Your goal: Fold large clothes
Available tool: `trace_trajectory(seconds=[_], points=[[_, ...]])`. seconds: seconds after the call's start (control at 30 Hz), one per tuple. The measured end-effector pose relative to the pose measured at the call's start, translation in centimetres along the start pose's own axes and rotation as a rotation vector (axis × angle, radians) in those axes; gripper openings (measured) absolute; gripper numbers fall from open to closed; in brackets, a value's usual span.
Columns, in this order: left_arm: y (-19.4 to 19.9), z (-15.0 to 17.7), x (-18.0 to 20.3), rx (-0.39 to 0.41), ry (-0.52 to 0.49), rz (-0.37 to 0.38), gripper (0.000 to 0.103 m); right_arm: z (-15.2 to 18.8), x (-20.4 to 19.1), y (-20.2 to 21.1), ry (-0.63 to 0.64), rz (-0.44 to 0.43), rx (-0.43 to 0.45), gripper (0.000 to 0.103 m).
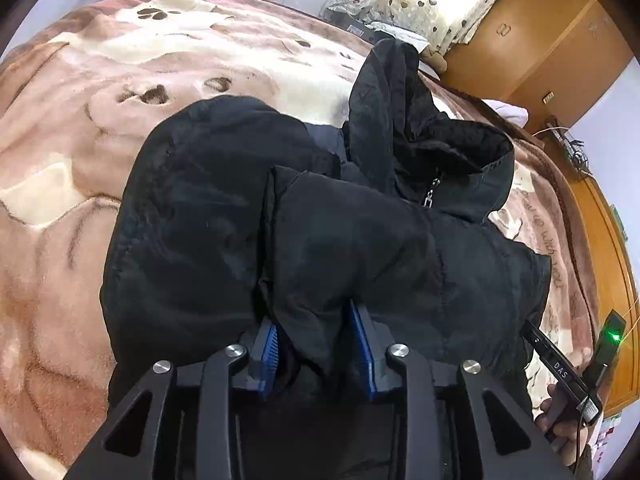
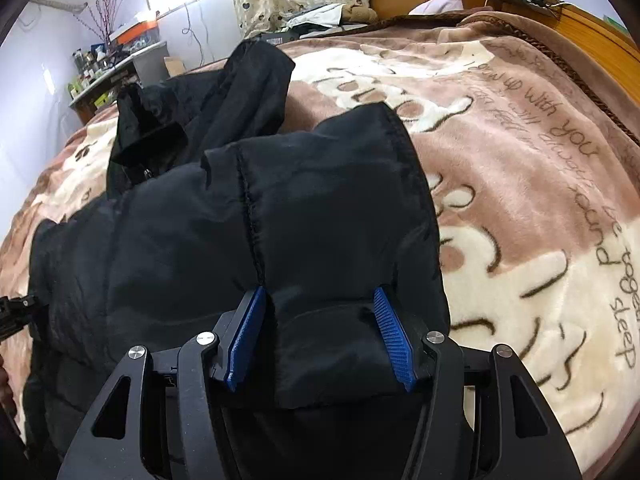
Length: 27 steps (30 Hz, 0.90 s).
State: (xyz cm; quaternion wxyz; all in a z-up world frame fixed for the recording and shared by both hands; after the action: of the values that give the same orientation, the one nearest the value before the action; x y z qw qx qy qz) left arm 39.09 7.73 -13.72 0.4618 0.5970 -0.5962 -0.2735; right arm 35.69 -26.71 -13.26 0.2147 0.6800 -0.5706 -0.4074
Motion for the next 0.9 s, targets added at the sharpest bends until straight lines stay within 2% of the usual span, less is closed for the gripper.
trace_trajectory(seconds=[0.1,0.2,0.3,0.4,0.47,0.53,0.6,0.73,0.83,0.9], points=[[-0.2,0.0,0.7,0.004,-0.052,-0.03,0.037,0.1,0.1,-0.4,-0.001,0.022,-0.008,0.059],[0.2,-0.1,1.0,-0.006,-0.076,-0.006,0.049,-0.1,-0.1,-0.2,0.007,0.048,-0.035,0.059],[2.6,0.5,0.9,0.007,-0.084,0.034,0.057,-0.2,-0.1,3.0,-0.052,0.009,0.036,0.059],[5.6,1.5,1.1,0.045,-0.132,0.02,0.06,0.1,-0.2,7.0,-0.07,-0.041,0.099,0.059],[7.7,2.3,1.1,0.047,-0.142,0.066,0.065,0.8,-0.4,9.8,-0.076,-0.066,0.117,0.059],[10.3,3.6,0.9,0.072,-0.167,0.097,0.067,1.5,-0.8,12.0,-0.06,-0.079,0.121,0.059],[12.2,5.3,0.6,0.082,-0.2,0.09,0.068,2.5,-1.2,14.4,-0.037,-0.09,0.13,0.059],[14.3,9.4,-1.1,0.048,-0.253,0.07,0.068,5.5,-1.5,18.4,0.0,-0.119,0.124,0.06],[14.8,12.7,-3.3,0.01,-0.27,0.056,0.068,8.1,-1.0,19.9,0.02,-0.118,0.088,0.062],[14.6,14.9,-5.1,-0.035,-0.265,0.028,0.068,10.2,-0.4,20.9,0.02,-0.124,0.077,0.068]])
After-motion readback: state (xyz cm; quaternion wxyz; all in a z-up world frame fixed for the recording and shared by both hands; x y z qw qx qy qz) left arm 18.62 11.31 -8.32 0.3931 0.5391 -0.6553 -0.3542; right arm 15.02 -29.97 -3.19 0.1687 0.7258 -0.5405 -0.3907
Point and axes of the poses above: each gripper's, at about its wrist camera, not at the fingertips, and y roughly against the way its jaws point, x to its right, z to its underside, the point moved 2 cm from there along -y, roughly the way its jaws point, and after that the axes turned 12 degrees about -z, right-handed, at the moved point
